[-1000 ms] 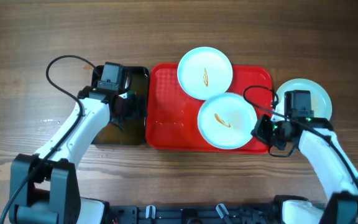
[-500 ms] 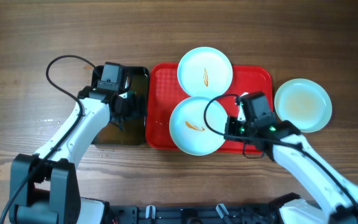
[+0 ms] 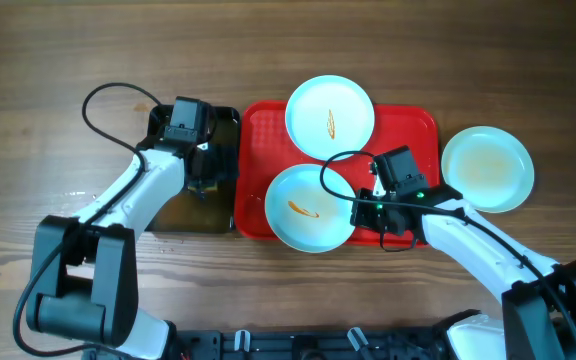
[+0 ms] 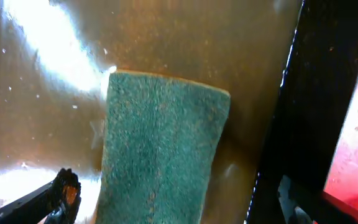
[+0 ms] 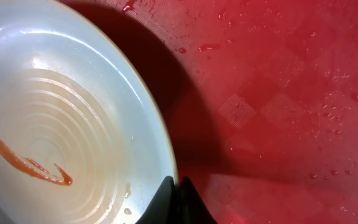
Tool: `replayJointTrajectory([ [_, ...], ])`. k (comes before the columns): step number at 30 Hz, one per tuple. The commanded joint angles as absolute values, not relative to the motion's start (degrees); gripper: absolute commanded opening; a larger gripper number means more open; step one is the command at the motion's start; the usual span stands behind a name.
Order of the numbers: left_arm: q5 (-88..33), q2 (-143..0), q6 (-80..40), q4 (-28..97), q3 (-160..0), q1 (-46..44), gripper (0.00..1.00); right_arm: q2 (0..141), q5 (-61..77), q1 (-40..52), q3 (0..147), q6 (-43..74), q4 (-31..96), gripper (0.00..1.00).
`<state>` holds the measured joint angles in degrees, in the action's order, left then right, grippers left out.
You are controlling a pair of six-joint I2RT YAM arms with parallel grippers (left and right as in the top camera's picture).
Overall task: Clean dirty plates on tray and stack at the side
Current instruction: 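Move right gripper to the lower-left plate rim and pinch it, then bring the sponge onto the held plate and wipe it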
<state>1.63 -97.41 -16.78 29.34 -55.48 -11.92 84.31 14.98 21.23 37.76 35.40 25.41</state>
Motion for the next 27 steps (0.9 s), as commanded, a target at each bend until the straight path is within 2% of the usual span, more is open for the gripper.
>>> replayJointTrajectory([
  [1, 2.5, -98.4, -17.2, 28.6, -55.4, -12.1, 0.93, 85.3, 15.5, 21.5, 38.7, 36.2, 25.3, 0.04],
  [2, 2.5, -98.7, -17.2, 28.4, -55.4, -12.1, 0.90, 85.3, 15.5, 21.5, 38.7, 36.1, 25.3, 0.04],
  [4, 2.5, -100.1, -17.2, 28.3, -55.4, -12.1, 0.77, 85.3, 15.5, 21.5, 38.7, 36.2, 25.3, 0.04],
  [5, 2.5, -101.2, -17.2, 28.3, -55.4, -12.1, 0.65, 85.3, 15.5, 21.5, 38.7, 36.1, 25.4, 0.04],
  [6, 2.5, -101.7, -17.2, 28.4, -55.4, -12.1, 0.45, 85.3, 15.6, 21.5, 38.7, 36.2, 25.4, 0.04],
  [7, 2.5, -101.7, -17.2, 28.5, -55.4, -12.1, 0.29, 85.3, 15.5, 21.5, 38.7, 36.1, 25.5, 0.04],
  [8, 2.5, -101.7, -17.2, 28.5, -55.4, -12.1, 0.08, 85.3, 15.5, 21.5, 38.7, 36.1, 25.5, 0.04],
  [9, 2.5, -101.6, -17.2, 28.6, -55.4, -12.1, 0.04, 85.3, 15.5, 21.5, 38.7, 36.1, 25.6, 0.04],
  [19, 2.0, -88.9, -17.0, 30.5, -55.6, -12.1, 0.04, 85.3, 15.5, 21.5, 38.7, 36.0, 25.7, 0.04],
  [27, -9.2, -88.9, -16.8, 30.2, -55.6, -12.2, 0.04, 85.3, 15.3, 21.5, 38.7, 36.0, 25.5, 0.04],
])
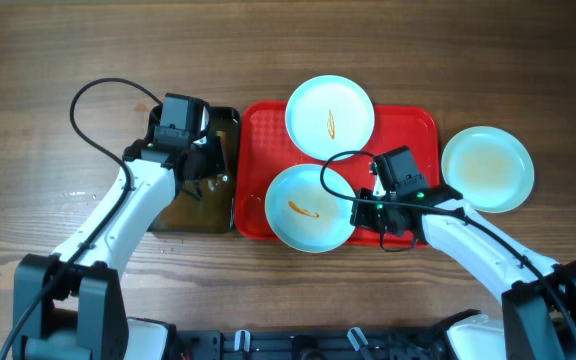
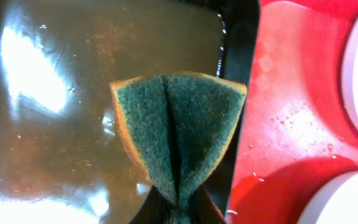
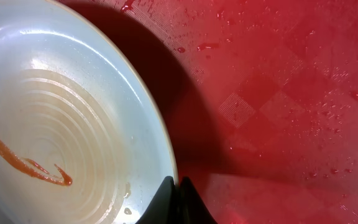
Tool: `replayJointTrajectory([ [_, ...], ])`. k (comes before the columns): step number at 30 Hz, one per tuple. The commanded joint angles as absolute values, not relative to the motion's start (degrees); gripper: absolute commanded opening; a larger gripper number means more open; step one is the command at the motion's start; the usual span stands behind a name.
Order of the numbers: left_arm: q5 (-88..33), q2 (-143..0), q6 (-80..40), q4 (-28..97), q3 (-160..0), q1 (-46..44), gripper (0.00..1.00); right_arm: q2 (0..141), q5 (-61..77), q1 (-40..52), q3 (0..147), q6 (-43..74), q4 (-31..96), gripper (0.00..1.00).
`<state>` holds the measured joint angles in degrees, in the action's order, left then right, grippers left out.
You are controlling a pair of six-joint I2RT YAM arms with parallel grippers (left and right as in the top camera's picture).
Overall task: Clean dirty plates on tray and stack at the side
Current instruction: 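Bring the sponge onto the held plate and wipe it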
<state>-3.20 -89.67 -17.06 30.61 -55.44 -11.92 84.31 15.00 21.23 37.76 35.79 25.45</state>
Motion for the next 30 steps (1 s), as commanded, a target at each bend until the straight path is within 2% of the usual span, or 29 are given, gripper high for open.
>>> replayJointTrajectory([
  [1, -16.2, -88.9, -16.8, 29.3, -55.6, -12.2, 0.04, 85.3, 15.3, 21.5, 38.7, 36.0, 25.5, 0.04],
  [3, -32.5, -88.9, -17.1, 26.0, -55.6, -13.3, 0.04, 85.3, 15.3, 21.5, 38.7, 36.0, 25.6, 0.04],
  [5, -40.4, -88.9, -20.8, 22.5, -55.5, -16.9, 0.04, 85.3, 15.3, 21.5, 38.7, 36.0, 25.5, 0.04],
  [10, -40.5, -91.0, -29.1, 20.2, -55.5, -24.1, 0.04, 85.3, 15.3, 21.5, 38.7, 36.0, 25.8, 0.04],
  [19, -40.4, -103.1, -39.3, 12.5, -55.4, -35.5, 0.04, 85.3, 14.9, 21.5, 38.7, 36.0, 25.8, 0.04],
  [21, -36.9, -104.3, -39.3, 16.5, -55.4, -35.8, 0.04, 85.3, 14.9, 21.5, 38.7, 36.0, 25.8, 0.04],
  [26, -17.0, -104.2, -39.2, 26.2, -55.4, -35.3, 0.04, 85.3, 14.9, 21.5, 38.7, 36.0, 26.0, 0.04],
  [30, -8.8, -103.7, -34.7, 27.5, -55.5, -32.9, 0.04, 85.3, 14.9, 21.5, 38.7, 36.0, 26.2, 0.04],
])
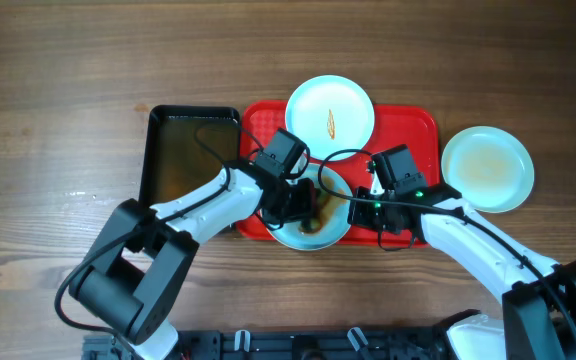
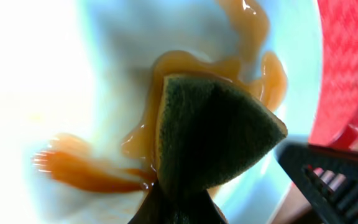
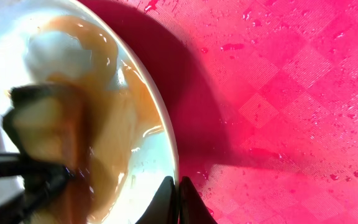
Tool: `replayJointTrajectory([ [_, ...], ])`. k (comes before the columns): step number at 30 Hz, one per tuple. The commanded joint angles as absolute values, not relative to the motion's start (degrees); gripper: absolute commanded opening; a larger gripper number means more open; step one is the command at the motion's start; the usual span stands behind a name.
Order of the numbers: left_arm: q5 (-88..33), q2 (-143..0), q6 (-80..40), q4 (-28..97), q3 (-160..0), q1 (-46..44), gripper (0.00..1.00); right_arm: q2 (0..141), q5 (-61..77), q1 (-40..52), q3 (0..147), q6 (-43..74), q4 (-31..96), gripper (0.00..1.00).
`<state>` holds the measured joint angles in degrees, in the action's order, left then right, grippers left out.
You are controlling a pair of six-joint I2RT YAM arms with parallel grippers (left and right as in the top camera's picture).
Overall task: Clean dirty plates on tray and stack at the side
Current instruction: 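Bring the sponge onto the held plate and wipe it, then return the sponge into the black water tray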
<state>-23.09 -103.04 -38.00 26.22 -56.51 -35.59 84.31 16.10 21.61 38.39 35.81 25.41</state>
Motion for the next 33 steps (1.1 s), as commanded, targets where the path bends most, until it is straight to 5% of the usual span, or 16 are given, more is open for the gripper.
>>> replayJointTrajectory([
  [1, -7.3, -103.6, -34.6, 27.5, -55.5, -32.4, 0.04, 85.3, 14.9, 21.5, 38.7, 36.0, 26.2, 0.04],
  [9, -0.7, -99.9, -29.3, 28.3, -55.7, -29.0, 0.04, 85.3, 14.9, 21.5, 38.7, 36.0, 26.9, 0.04],
  [18, 0.1, -77.1, -25.8, 29.9, -55.9, -23.9, 0.04, 85.3, 14.8, 21.5, 38.7, 36.0, 26.8, 0.04],
  [21, 0.1, -78.4, -23.7, 34.2, -55.8, -17.0, 0.04, 85.3, 14.7, 21.5, 38.7, 36.0, 26.7, 0.05],
  [24, 0.1, -84.1, -17.9, 35.5, -54.6, -11.9, 0.04, 85.3, 14.7, 21.5, 38.7, 36.0, 24.8, 0.23],
  [32, -2.1, -99.7, -16.7, 32.1, -54.5, -11.0, 0.04, 85.3, 14.6, 21.5, 38.7, 36.0, 24.0, 0.18],
  [33, -2.0, -100.5, -16.7, 32.1, -54.5, -11.0, 0.13, 85.3, 14.7, 21.5, 38.6, 36.0, 24.0, 0.18],
])
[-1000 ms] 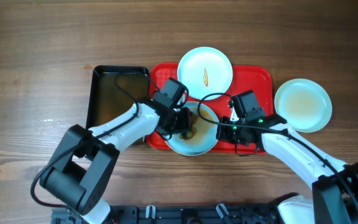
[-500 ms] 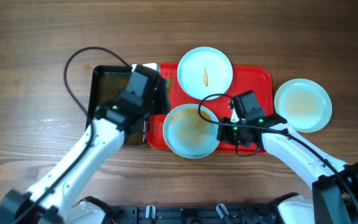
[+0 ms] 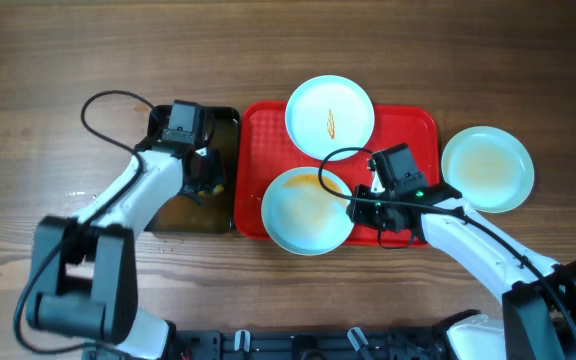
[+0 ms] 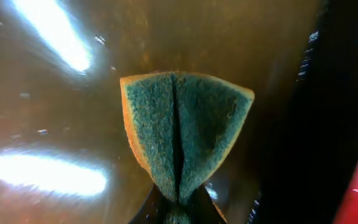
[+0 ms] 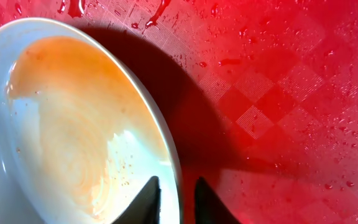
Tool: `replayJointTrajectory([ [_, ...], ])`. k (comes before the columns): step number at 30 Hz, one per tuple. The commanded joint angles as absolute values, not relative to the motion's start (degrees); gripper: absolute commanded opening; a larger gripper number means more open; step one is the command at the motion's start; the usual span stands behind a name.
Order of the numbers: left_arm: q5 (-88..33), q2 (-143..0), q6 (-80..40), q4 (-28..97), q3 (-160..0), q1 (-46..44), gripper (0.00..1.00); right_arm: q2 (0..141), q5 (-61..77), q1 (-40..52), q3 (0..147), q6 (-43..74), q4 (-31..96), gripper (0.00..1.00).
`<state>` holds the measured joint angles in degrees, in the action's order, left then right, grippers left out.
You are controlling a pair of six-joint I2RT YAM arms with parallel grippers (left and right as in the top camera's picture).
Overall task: Clean dirty plates on tray and stack at the side
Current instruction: 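Return the sponge into the black water tray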
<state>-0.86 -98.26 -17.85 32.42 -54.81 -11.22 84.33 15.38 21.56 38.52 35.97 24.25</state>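
My left gripper is shut on a folded green-and-yellow sponge, held over the brown water of the black basin. In the overhead view the left gripper sits at the basin's right side. The near white plate on the red tray carries a thin orange-brown film and no streak. My right gripper is open, and its two fingers straddle that plate's right rim. The far plate still shows an orange streak.
A third white plate with a faint brownish film lies on the wooden table right of the tray. The basin's black wall stands between the sponge and the tray. Water drops speckle the tray floor.
The left gripper, still holding the sponge, was on the near plate and is now back over the basin. The right jaws, pinched on the plate's rim before, now stand apart around it.
At first the left gripper was open over the flat sponge in the basin, while the right pinched the rim of the streaked near plate. Then the left held the sponge folded, then pressed it on that plate. Now the streak is gone and the sponge is over the basin.
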Motion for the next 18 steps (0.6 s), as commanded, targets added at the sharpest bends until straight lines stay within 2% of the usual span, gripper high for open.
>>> replayJointTrajectory([
  [1, -1.8, -101.0, -16.7, 31.9, -54.5, -11.0, 0.46, 85.3, 14.7, 21.5, 38.6, 36.0, 24.0, 0.18],
  [3, -0.7, -101.3, -16.7, 31.2, -54.5, -11.0, 0.68, 85.3, 14.7, 21.5, 38.5, 36.0, 24.1, 0.17],
  [7, 2.0, -101.3, -16.7, 29.0, -54.4, -11.0, 0.69, 85.3, 14.7, 21.5, 38.5, 36.0, 24.1, 0.17],
  [10, -0.2, -101.4, -16.9, 27.3, -54.3, -11.0, 0.60, 85.3, 14.9, 21.5, 38.5, 36.0, 24.1, 0.17],
  [13, -0.2, -102.4, -16.9, 26.2, -54.2, -11.1, 0.41, 85.3, 15.1, 21.5, 38.5, 36.0, 24.1, 0.17],
  [15, -0.6, -102.8, -16.9, 25.9, -54.2, -11.1, 0.04, 85.3, 15.0, 21.5, 38.5, 36.0, 24.1, 0.18],
  [18, -0.6, -102.3, -14.2, 23.2, -54.7, -11.1, 0.04, 85.3, 15.1, 21.5, 38.5, 36.0, 24.0, 0.21],
])
